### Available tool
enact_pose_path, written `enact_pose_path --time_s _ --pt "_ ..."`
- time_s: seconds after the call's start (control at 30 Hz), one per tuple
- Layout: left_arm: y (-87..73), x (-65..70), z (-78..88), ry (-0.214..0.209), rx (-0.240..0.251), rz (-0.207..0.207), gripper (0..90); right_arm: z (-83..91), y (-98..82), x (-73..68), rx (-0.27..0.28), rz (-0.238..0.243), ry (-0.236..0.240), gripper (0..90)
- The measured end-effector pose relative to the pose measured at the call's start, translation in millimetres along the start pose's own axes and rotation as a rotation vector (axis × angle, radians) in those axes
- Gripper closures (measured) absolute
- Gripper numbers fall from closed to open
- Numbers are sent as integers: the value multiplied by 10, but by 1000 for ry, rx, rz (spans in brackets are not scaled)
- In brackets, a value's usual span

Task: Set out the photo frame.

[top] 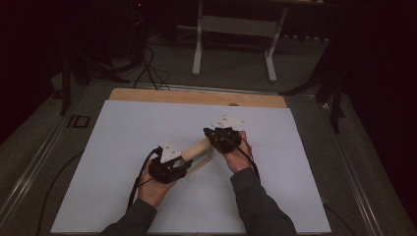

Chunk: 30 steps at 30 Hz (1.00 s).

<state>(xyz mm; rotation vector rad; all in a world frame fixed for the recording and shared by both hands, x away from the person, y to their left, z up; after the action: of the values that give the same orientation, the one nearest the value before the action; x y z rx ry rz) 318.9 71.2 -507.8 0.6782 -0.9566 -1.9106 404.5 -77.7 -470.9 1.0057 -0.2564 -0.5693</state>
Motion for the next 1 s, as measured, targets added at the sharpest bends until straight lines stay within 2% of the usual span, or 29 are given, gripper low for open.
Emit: enact_pose_path --time_s 1.0 --pt "-5 -141 -30 47 -18 35 564 170 -102 -49 -7 -10 -5 898"
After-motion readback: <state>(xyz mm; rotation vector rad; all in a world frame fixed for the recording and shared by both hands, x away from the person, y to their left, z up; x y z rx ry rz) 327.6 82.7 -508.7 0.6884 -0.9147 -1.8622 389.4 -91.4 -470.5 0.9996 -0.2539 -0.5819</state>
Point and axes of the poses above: each handheld gripper's, and its own axes: z roughly backward along the jaws, y roughly out of its top, x roughly to its right, the point moved 5 cm from there along -z, roughly forward along the jaws, and after that the axes turned 12 degrees about y, right-handed, at the moved point
